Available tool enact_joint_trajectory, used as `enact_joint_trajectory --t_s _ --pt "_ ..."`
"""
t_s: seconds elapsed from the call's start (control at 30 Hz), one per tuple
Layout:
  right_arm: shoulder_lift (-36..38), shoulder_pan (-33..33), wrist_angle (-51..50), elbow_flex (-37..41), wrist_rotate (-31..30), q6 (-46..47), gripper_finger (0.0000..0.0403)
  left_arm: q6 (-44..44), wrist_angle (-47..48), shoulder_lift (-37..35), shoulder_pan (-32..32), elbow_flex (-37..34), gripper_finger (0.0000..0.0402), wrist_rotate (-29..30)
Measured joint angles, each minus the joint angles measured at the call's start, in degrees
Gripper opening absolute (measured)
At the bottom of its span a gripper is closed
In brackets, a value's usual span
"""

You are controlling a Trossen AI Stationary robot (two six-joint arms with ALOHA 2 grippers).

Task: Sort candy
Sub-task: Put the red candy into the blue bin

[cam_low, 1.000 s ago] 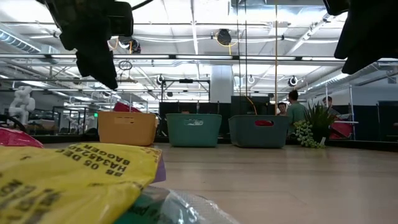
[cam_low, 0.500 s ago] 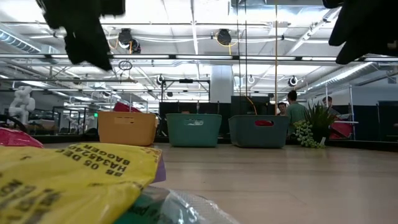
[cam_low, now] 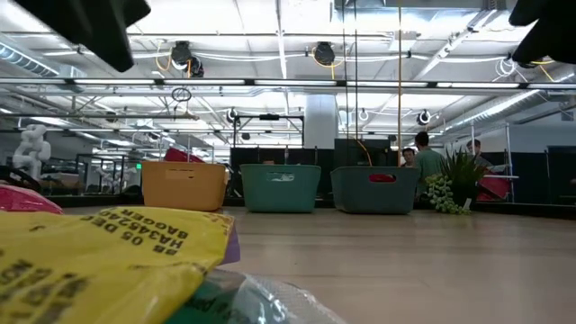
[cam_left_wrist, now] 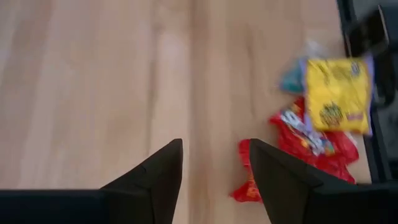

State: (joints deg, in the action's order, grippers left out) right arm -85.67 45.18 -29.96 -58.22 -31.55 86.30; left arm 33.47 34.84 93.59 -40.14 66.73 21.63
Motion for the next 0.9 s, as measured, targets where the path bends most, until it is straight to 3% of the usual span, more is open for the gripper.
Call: enact_joint_trajectory --t_s 0.13,0.37,0.7,0.9 --pt "0.0 1.2 1.2 0.0 -1.9 0.0 0.0121 -2.6 -0.3 5.1 -1.2 3.1 0.0196 -1.6" --pt "0.0 3.4 2.4 0.0 -3.4 0.0 0.0121 -2.4 -2.0 9.2 -1.0 3.7 0.0196 -10.1" --pt "0.0 5.3 2.4 0.0 -3.4 1.4 0.0121 -2.5 -4.0 17.0 1.3 3.7 0.0196 -11.1" --pt "0.0 5.6 2.4 0.0 -3.3 1.5 0.0121 -5.3 -4.7 21.3 3.0 4.1 0.0186 -15.8"
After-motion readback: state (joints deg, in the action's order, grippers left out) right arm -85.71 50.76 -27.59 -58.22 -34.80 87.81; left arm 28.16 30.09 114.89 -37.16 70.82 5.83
